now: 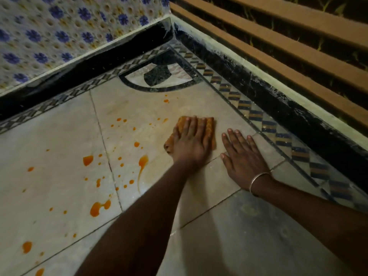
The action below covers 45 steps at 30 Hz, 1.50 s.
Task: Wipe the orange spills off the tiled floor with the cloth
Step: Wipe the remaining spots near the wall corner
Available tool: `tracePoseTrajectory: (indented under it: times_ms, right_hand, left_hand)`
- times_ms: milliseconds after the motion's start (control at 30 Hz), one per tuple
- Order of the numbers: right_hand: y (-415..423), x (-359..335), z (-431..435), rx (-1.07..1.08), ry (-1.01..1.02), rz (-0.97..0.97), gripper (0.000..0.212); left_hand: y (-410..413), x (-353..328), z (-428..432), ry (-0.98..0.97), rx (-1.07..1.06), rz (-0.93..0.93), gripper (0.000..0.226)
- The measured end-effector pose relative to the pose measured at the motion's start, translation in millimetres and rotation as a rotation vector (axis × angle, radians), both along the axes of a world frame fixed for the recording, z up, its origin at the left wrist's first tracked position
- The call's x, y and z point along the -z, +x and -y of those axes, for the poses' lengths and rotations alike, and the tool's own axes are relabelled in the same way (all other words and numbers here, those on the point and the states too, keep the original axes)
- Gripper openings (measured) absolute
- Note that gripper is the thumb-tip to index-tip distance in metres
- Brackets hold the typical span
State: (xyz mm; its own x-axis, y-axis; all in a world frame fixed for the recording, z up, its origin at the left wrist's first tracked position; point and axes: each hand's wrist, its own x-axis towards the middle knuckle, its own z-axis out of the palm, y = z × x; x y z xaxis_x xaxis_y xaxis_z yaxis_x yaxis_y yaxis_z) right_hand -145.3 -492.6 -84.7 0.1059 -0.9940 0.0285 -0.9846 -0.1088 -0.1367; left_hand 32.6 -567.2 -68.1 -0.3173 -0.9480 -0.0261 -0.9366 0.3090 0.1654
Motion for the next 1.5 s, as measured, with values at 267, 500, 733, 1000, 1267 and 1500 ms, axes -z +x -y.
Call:
tracePoseTrajectory:
  times_ms: [267,500,733,1000,1267,1500]
  right_hand:
    - [0,-3,-3,0.014,0.02,0.004,0.069]
    - [-1,-2,-2,0.012,0.037,-0.021,0.07]
    - [10,-31,2,0.032,0.215,-0.145,0.065]
    - [41,-100,23,-0.074,0.323,-0.321,0.062]
    - [86,-135,-8,-0.231,0.384,-0.226,0.063]
    - [140,-77,4,-0.267,0.378,-0.143,0.063]
  left_hand:
    - [29,0,-60,0.036,-0.268,-0.071,0.071]
    - [12,-33,-85,0.126,-0.305,0.023,0.09]
    - [18,-64,-90,0.111,-0.23,-0.073,0.016]
    - [99,-96,-72,0.561,-0.663,-1.154,0.014]
    - [185,-80,-65,0.427,-1.053,-0.97,0.076]
    - [174,-67,-73,-0.034,-0.682,-0.427,0.058]
